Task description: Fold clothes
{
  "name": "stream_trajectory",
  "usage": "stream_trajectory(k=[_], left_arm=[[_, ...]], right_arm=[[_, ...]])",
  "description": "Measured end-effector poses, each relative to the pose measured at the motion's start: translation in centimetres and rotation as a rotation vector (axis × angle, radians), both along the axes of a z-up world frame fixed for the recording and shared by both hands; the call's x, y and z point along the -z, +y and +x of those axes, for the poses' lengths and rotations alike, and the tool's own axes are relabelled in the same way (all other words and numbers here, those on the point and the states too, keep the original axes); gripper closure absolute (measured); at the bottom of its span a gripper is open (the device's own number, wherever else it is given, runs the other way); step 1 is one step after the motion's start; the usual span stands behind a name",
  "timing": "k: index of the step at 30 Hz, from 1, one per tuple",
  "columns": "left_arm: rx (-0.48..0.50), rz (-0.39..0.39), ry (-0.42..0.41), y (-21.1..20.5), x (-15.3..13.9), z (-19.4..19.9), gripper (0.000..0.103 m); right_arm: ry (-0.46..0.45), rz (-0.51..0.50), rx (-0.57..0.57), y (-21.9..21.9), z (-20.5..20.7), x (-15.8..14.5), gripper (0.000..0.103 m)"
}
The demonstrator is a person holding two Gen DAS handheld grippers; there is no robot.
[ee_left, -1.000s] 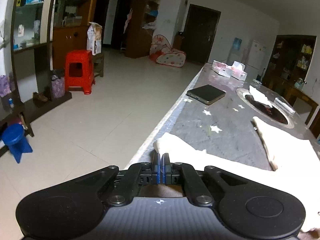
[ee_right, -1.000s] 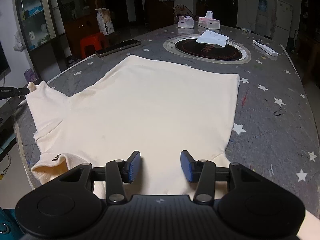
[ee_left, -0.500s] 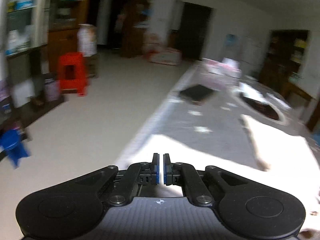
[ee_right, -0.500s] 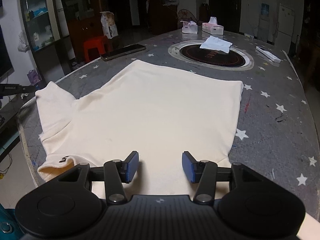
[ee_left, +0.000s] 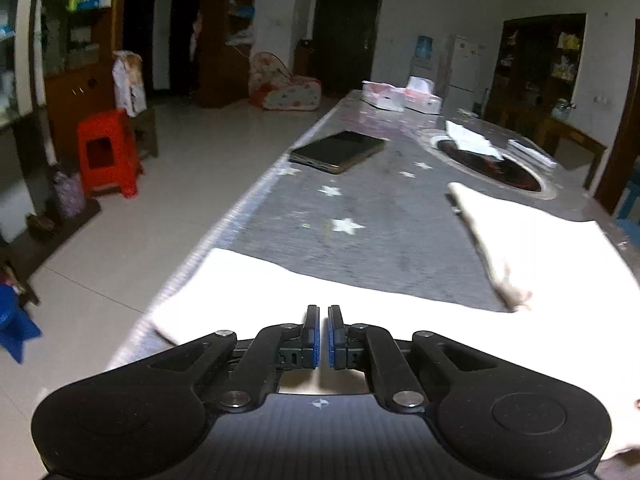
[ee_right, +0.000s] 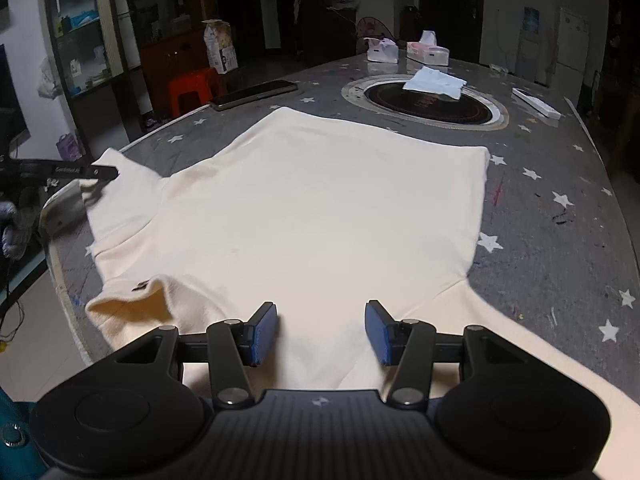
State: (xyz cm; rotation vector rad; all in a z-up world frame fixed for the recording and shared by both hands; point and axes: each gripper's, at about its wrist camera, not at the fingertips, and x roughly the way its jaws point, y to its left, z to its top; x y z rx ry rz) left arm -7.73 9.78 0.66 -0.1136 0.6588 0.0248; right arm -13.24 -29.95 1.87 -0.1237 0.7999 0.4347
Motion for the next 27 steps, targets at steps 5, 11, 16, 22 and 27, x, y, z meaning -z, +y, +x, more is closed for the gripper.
stream_trajectory(k=[5, 11, 16, 22, 27], left_arm=[[-0.006, 0.007, 0.014, 0.5, -0.2, 0.5, 0.097], [0.046, -0.02, 0.014, -0.9, -1.4, 0.9, 0.097], [0.171, -0.042, -0.011, -4.3, -2.9, 1.1, 0.097], [0.345, -0.086, -0.006, -9.5, -3.3, 1.9, 0.097], [0.416, -0.12, 0.023, -12.4, -2.1, 3.0, 0.097]], right_arm=[[-0.02, 0.029, 0.007, -0.3, -1.2, -0.5, 0.053], [-0.056, 0.073, 0.128, -3.7, -2.3, -1.9, 0.053], [-0.036, 0.076, 0.266, -7.4, -2.3, -1.1, 0.053], [-0.021, 0.067, 0.377, -10.5, -2.1, 0.1, 0.055], [-0.025, 0.069, 0.382, -11.1, -2.1, 0.2, 0.054]])
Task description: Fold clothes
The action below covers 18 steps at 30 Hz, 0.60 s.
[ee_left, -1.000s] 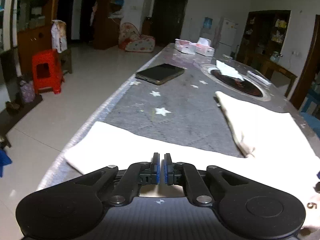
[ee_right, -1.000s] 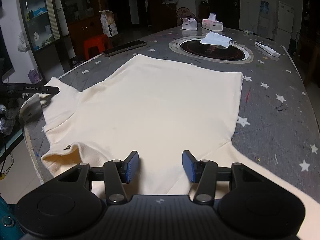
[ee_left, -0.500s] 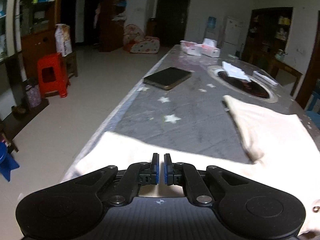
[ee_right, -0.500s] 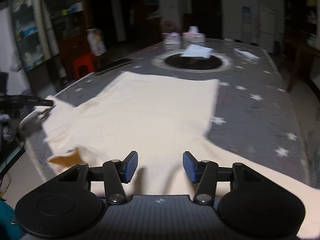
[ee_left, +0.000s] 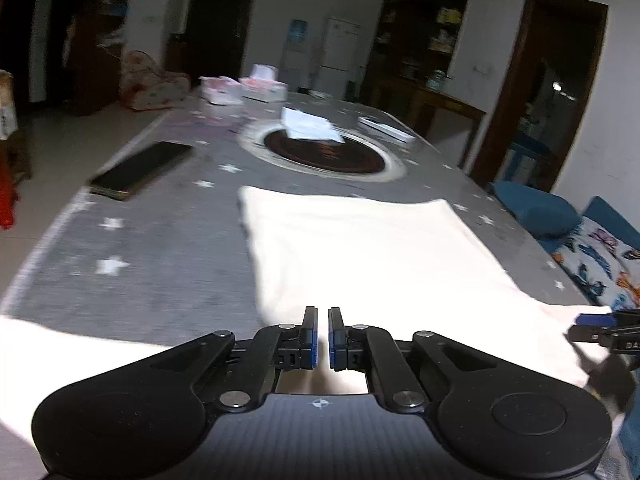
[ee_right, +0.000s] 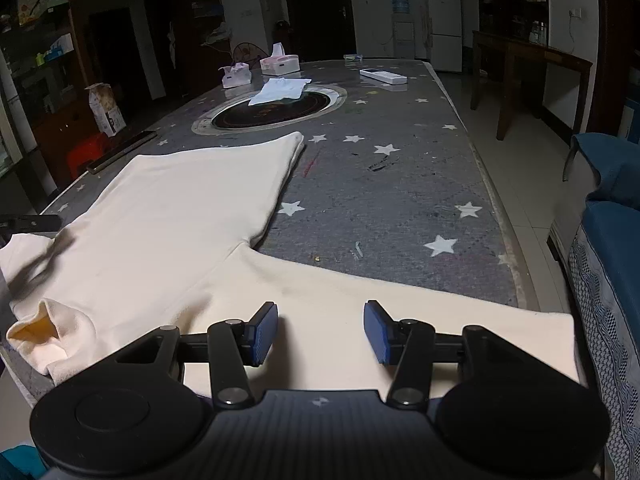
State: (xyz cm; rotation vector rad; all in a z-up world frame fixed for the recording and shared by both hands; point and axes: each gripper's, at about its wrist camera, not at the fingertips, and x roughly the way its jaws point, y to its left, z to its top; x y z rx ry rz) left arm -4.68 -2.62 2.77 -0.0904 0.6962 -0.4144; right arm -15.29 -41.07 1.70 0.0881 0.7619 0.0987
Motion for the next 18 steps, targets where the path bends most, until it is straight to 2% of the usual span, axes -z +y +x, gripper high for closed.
stream_trajectory(k=[6, 14, 18], left_arm=[[-0.063, 0.016, 0.063, 0.4, 1.8, 1.5, 0.097], [-0.087, 0.005, 0.07, 1.9, 0.5, 1.7, 0.097], [-0.085, -0.019, 0.06, 1.1, 0.1, 3.9, 0.097]], right_arm=[[0.001, 0.0, -0.007, 0.0, 0.0, 0.0, 0.054], [0.0, 0.011, -0.006, -0.3, 0.3, 0.1, 0.054], [0.0, 0.015, -0.005, -0.3, 0.3, 0.1, 0.054]])
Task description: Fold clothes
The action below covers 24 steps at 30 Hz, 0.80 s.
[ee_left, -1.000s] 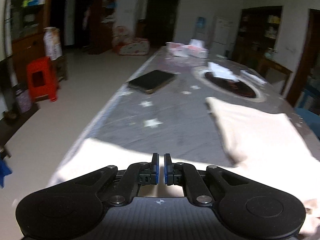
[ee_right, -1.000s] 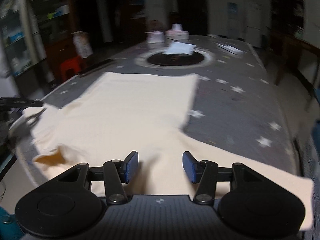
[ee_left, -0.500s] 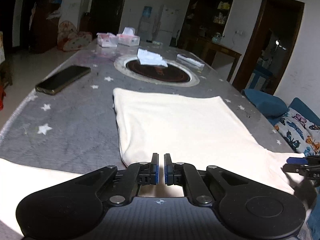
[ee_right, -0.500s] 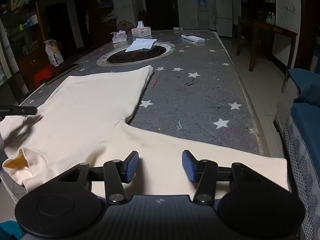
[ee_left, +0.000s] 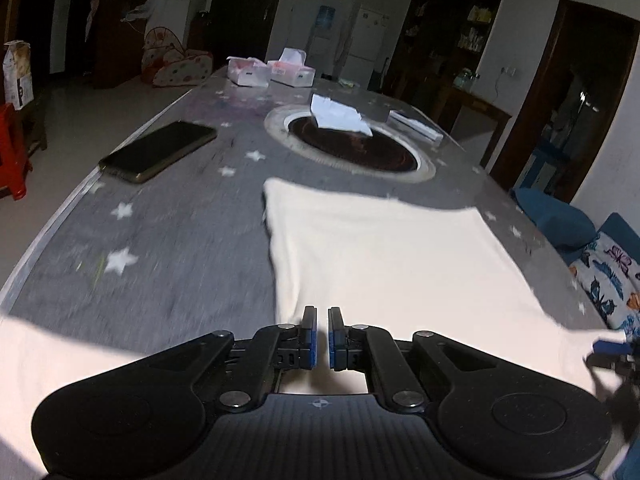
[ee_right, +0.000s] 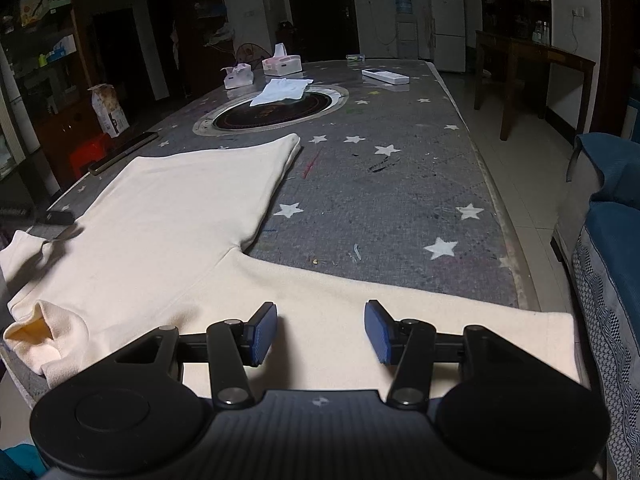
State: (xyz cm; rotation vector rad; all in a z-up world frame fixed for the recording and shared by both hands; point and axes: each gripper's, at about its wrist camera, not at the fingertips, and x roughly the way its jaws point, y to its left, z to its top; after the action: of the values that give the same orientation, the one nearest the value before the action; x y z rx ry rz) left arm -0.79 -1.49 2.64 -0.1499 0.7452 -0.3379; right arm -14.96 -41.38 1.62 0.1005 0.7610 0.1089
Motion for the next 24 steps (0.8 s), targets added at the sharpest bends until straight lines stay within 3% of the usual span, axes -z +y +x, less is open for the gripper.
stream_trajectory(k=[5, 14, 17, 21, 24], left_arm=[[-0.042, -0.007, 0.04, 0.2, 1.3, 3.2, 0.097], [-0.096, -0.016, 0.021, 2.0, 1.0, 5.1, 0.097], [-0.054, -0.002, -0.004, 1.2, 0.6, 4.5, 0.097], [-0.012, 0.083, -0.008, -0.2, 1.2, 4.2, 0.097], [-0.023, 0.076, -0.004, 0.0, 1.2, 4.3, 0.096]], right_arm=[[0.001, 0.008, 0.001, -0.1, 0.1, 0.0, 0.053], [-0.003, 0.015, 0.001, -0.2, 0.0, 0.1, 0.053], [-0.007, 0.012, -0.002, -0.2, 0.0, 0.1, 0.053], [-0.013, 0.007, -0.007, -0.3, 0.0, 0.1, 0.053], [-0.014, 0.0, -0.001, -0.4, 0.0, 0.1, 0.053]])
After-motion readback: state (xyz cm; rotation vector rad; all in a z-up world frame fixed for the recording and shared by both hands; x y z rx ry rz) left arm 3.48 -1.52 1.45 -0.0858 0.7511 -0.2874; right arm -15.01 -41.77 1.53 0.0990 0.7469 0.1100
